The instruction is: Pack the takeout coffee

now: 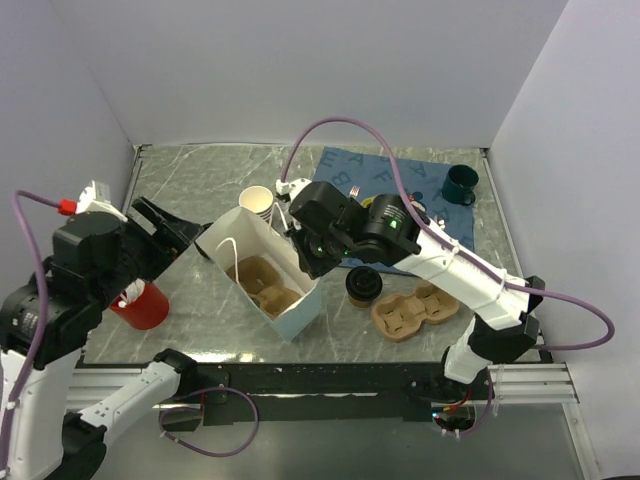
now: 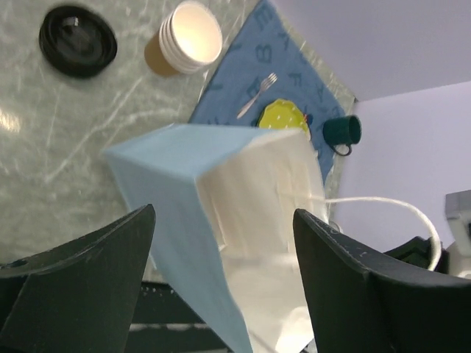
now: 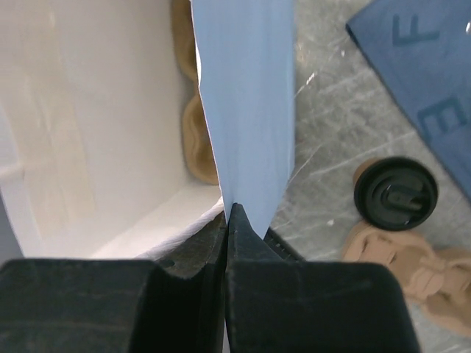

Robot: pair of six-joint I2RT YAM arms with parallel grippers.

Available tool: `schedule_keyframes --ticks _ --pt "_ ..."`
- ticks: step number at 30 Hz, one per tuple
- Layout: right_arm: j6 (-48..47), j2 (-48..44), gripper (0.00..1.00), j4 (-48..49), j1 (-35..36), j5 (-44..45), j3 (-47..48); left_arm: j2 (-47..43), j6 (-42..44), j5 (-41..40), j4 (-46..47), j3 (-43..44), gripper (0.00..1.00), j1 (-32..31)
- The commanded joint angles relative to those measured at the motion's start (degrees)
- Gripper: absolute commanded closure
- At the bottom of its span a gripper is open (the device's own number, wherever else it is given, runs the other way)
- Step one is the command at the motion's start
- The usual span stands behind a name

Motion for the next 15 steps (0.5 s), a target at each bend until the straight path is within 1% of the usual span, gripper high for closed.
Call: schedule_keyframes --ticks 1,5,7,8,13,14,15 --pt "9.3 0.7 0.99 -9.3 -0.7 -0.5 1.2 -2.8 -5.6 2.9 3.1 -6.2 0.20 0.1" --pt "12.1 -2.3 0.97 -5.0 -0.9 -2.9 -5.5 -3.7 -4.6 2.2 6.0 -11.4 0.20 0.1" --pt "13.0 -2.8 0.96 -3.8 -0.9 -3.6 -6.7 -4.2 -4.5 3.1 8.3 -15.0 0.20 0.0" --pt "13.4 -3.0 0.92 -3.3 -1.0 -3.6 -7.4 -4.3 -4.5 3.4 10.5 -16.2 0.20 0.1" --pt "14.5 -4.4 0.73 -2.1 -0.9 -4.8 -9.0 -4.7 -4.7 4.4 15.5 -22.7 0.21 0.1" --pt "14.2 -4.9 0.64 -1.6 -0.9 -5.1 -9.4 -4.7 -4.4 4.5 16.3 -23.4 0.21 0.1" --pt "13.6 -5.6 0.61 -0.7 -1.0 -5.4 -9.7 -4.8 -4.3 4.5 17.2 -24.1 0.21 0.1"
